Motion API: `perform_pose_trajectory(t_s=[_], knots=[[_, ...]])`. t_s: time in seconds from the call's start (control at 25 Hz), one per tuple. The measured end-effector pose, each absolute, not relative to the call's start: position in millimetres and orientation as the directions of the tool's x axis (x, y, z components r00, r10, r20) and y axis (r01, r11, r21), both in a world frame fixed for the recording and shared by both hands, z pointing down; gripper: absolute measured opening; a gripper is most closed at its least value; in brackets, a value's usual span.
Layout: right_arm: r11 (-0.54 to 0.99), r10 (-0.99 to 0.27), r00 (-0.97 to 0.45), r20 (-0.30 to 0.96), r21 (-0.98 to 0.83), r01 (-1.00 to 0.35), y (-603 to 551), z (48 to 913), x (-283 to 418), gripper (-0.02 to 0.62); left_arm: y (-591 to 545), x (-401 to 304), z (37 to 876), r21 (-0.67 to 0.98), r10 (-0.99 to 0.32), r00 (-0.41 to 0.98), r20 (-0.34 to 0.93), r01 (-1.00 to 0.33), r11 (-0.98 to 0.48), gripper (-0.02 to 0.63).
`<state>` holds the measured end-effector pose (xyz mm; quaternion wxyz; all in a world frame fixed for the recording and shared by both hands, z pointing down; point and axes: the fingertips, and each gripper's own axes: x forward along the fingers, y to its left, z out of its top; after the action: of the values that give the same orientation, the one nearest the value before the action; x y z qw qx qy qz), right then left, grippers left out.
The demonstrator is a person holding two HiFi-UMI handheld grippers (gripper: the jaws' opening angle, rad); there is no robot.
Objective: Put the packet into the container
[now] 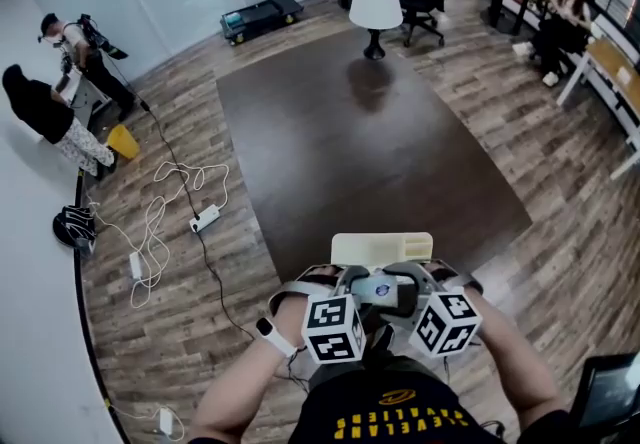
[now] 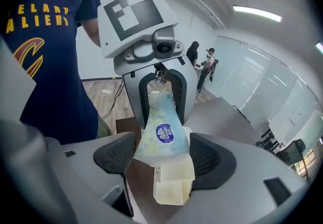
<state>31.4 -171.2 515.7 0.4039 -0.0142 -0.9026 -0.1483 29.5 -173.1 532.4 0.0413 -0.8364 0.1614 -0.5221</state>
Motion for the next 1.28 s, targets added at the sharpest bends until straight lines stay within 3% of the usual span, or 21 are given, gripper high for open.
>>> perform_pose_trajectory(t_s=[1.28], knots=[[0.983, -0.097, -0.521, 0.848, 0.163, 0.082, -252.8, 599.7, 35.6, 0.334, -248.5, 34.1, 610.9, -0.117, -0.166, 0.442, 0.881, -0.135, -0.984, 0.238]])
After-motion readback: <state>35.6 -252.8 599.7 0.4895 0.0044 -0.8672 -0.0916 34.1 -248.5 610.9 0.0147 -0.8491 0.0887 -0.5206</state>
